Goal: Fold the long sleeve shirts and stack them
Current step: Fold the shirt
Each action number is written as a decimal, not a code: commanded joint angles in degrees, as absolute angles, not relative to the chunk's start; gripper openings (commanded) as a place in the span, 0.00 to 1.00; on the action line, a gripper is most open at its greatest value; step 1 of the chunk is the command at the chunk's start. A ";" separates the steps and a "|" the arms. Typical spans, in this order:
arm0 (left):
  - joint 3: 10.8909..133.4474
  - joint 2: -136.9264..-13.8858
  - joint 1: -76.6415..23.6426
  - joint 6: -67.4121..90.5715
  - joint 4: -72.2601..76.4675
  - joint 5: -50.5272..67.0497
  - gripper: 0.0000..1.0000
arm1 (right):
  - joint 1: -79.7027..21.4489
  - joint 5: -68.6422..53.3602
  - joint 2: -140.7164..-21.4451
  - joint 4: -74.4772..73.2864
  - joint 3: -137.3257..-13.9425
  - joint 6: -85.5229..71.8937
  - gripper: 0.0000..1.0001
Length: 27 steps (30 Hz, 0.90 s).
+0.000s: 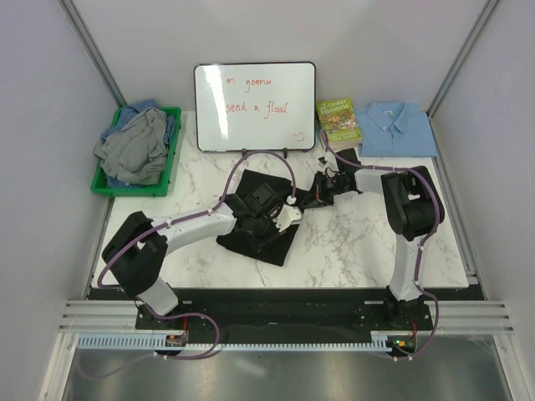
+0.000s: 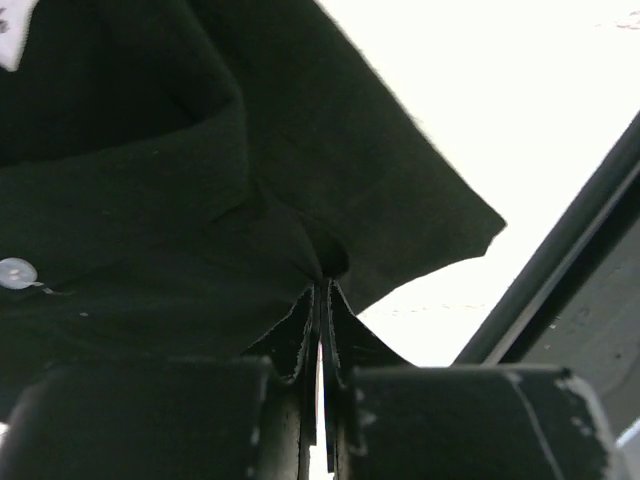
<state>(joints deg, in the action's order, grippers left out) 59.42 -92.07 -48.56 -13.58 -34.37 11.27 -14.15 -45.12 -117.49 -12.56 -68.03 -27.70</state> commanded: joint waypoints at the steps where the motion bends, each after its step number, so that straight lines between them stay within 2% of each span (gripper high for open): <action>1: 59.86 -89.04 -49.57 -15.64 -36.64 15.37 0.02 | -14.50 -43.07 -117.95 -7.65 -66.71 -31.72 0.00; 12: 56.78 -87.00 -51.59 -17.14 -39.99 16.88 0.02 | -14.24 -43.15 -118.48 -6.94 -66.80 -32.61 0.00; 14: 57.39 -88.32 -51.59 -15.57 -39.55 17.57 0.16 | -14.24 -43.50 -118.21 -6.94 -66.45 -32.35 0.00; 16: 58.27 -89.82 -51.59 -14.16 -38.24 17.84 0.37 | -14.41 -44.03 -118.30 -7.03 -66.36 -31.38 0.00; 18: 60.64 -90.44 -51.59 -12.14 -37.36 18.37 0.45 | -14.41 -43.77 -118.21 -9.30 -67.06 -28.67 0.00; 24: 68.55 -91.85 -48.36 -6.42 -33.67 21.70 0.47 | -14.50 -40.44 -123.74 -23.10 -78.82 -10.05 0.01; 26: 69.08 -89.66 -44.93 -2.32 -30.78 24.33 0.48 | -14.50 -40.17 -125.85 -29.57 -84.53 -4.77 0.11; 27: 69.08 -89.30 -39.87 -0.89 -30.24 25.65 0.48 | -14.50 -39.38 -126.21 -31.45 -86.03 -0.92 0.21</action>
<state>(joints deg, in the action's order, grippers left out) 65.84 -92.12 -48.90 -9.32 -36.21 19.86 -14.41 -44.18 -122.93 -20.05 -78.24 -17.78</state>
